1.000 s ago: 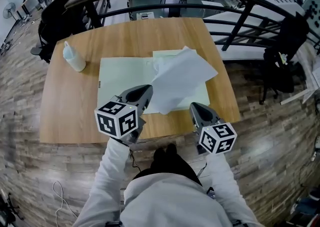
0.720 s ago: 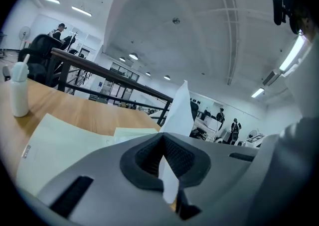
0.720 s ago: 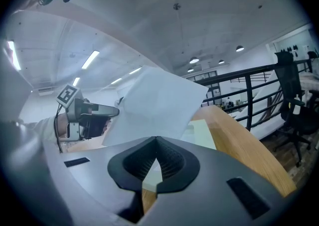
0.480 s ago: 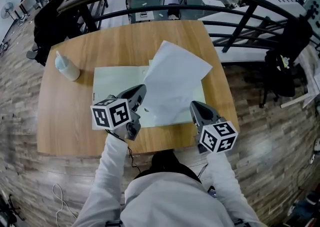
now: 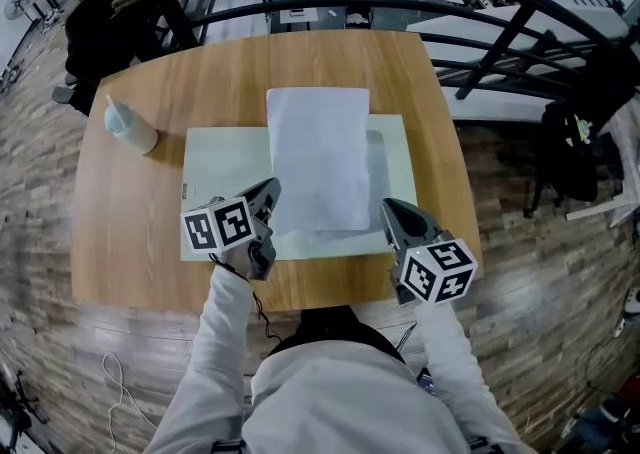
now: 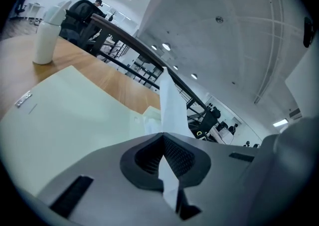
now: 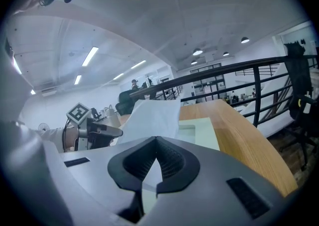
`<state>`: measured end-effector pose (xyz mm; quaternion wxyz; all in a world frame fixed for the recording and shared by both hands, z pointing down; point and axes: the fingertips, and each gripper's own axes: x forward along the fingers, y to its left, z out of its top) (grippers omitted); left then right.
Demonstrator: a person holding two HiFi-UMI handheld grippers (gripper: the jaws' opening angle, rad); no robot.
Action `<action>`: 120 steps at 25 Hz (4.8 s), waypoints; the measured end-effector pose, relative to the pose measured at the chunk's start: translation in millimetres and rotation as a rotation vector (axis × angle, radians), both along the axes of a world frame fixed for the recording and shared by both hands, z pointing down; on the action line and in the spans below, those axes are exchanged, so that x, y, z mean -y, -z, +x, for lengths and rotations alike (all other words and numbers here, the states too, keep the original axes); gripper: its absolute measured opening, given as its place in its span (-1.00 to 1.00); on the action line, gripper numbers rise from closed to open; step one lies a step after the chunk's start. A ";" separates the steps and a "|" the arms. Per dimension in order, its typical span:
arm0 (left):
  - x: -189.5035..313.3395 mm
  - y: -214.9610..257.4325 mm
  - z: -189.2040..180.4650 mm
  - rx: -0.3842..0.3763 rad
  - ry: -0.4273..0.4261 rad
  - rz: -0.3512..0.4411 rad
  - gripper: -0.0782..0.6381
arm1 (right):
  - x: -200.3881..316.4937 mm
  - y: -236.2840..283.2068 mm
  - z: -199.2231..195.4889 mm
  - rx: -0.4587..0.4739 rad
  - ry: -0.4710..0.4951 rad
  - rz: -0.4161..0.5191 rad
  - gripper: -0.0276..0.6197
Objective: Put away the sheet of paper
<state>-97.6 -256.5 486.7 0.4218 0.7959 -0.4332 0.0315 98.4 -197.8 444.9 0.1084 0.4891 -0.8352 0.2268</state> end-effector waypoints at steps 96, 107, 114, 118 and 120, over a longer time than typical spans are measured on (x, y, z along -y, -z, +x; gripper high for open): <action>-20.4 -91.9 89.0 0.276 -0.448 -0.253 -0.74 | 10.4 -18.8 1.6 0.002 -0.003 -0.051 -0.83; -16.6 -90.3 113.9 0.325 -0.527 -0.217 -0.74 | 11.1 -21.6 4.2 0.011 -0.002 -0.052 -0.83; -11.6 -90.9 127.2 0.382 -0.566 -0.195 -0.74 | 10.1 -23.8 5.4 0.017 -0.001 -0.056 -0.83; -9.8 -90.1 126.2 0.371 -0.554 -0.198 -0.74 | 10.8 -23.3 5.8 0.019 0.000 -0.057 -0.83; -8.8 -88.1 125.7 0.348 -0.528 -0.193 -0.73 | 10.8 -22.7 7.8 0.019 0.000 -0.057 -0.83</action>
